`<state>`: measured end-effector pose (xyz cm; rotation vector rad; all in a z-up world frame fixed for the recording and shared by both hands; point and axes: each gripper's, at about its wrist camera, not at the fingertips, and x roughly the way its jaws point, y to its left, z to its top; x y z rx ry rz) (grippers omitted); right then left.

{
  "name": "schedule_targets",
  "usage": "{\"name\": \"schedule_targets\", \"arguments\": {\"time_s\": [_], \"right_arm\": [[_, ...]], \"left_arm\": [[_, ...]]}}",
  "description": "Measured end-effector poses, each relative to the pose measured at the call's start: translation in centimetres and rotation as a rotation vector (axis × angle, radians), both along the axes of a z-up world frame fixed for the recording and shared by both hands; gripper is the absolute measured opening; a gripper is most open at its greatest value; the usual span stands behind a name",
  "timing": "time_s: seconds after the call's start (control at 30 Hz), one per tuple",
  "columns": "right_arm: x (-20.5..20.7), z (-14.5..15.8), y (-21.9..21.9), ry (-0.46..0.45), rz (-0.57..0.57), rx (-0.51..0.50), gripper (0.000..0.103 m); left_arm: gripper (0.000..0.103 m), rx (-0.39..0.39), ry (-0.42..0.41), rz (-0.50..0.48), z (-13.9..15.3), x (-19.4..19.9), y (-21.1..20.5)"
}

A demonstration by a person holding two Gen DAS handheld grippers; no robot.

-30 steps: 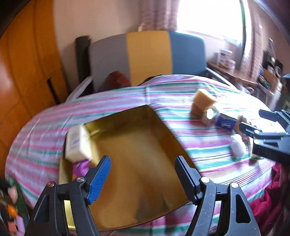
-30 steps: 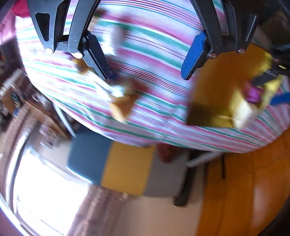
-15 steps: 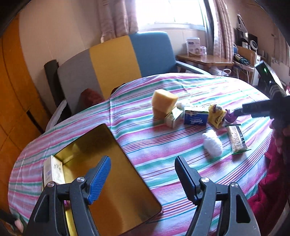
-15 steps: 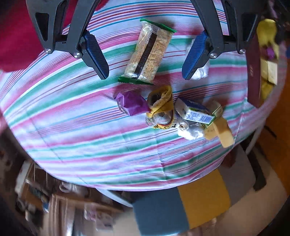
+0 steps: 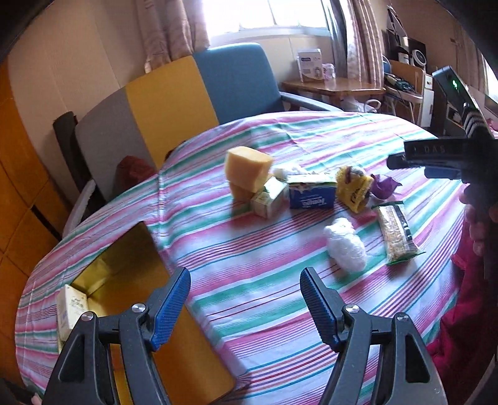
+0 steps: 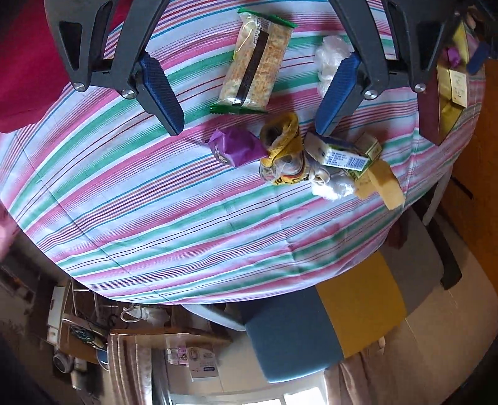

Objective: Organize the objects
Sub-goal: 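Return both tools to the item cluster, then grasp the white wrapped bundle with the left tool while the right tool grasps the granola bar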

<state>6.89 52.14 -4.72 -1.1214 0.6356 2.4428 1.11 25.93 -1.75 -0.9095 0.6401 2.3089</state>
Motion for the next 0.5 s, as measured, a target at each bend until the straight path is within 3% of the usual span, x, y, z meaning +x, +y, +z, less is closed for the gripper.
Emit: {"name": "schedule_targets", "arguments": {"time_s": [0.13, 0.3, 0.5], "right_arm": [[0.1, 0.1, 0.4, 0.023, -0.016, -0.02, 0.088], [0.6, 0.1, 1.2, 0.061, -0.042, -0.056, 0.089], [0.8, 0.1, 1.5, 0.08, -0.044, -0.084, 0.089]], "left_arm": [[0.074, 0.012, -0.055, -0.028, -0.8, 0.0, 1.6], [0.074, 0.07, -0.205, -0.049, -2.4, -0.6, 3.7], [0.074, 0.122, -0.329, -0.035, -4.2, -1.8, 6.0]]}}
